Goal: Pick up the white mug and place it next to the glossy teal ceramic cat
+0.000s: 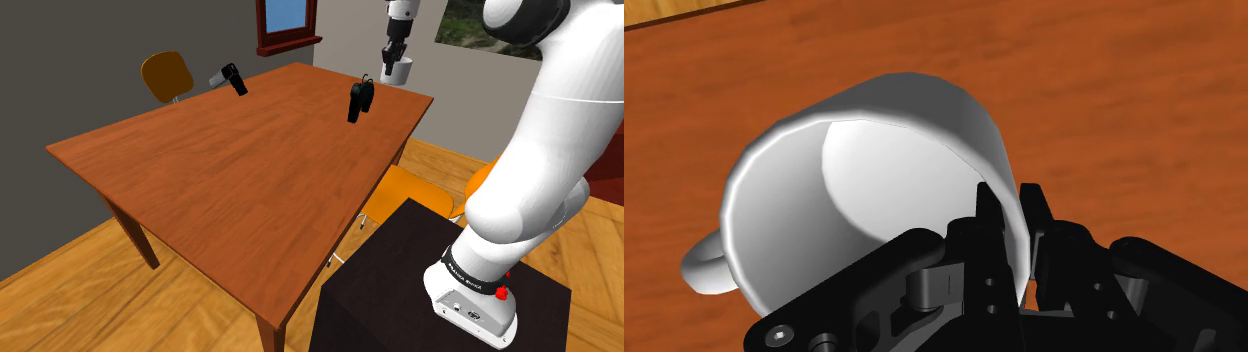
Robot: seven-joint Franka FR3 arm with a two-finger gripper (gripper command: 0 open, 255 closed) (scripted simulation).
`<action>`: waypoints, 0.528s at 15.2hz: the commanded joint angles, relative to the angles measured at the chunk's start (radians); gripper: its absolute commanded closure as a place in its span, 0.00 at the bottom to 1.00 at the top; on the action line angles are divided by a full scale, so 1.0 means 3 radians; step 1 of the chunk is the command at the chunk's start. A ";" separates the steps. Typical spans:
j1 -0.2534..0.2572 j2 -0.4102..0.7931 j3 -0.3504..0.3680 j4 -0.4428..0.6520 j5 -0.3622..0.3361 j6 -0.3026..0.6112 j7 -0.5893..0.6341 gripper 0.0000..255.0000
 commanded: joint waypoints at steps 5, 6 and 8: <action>0.0008 -0.0009 0.0004 -0.0288 -0.0003 0.0281 0.0011 1.00; 0.0008 -0.0007 0.0005 -0.0330 -0.0003 0.0325 0.0012 1.00; 0.0009 0.0001 0.0006 -0.0410 -0.0001 0.0412 0.0014 1.00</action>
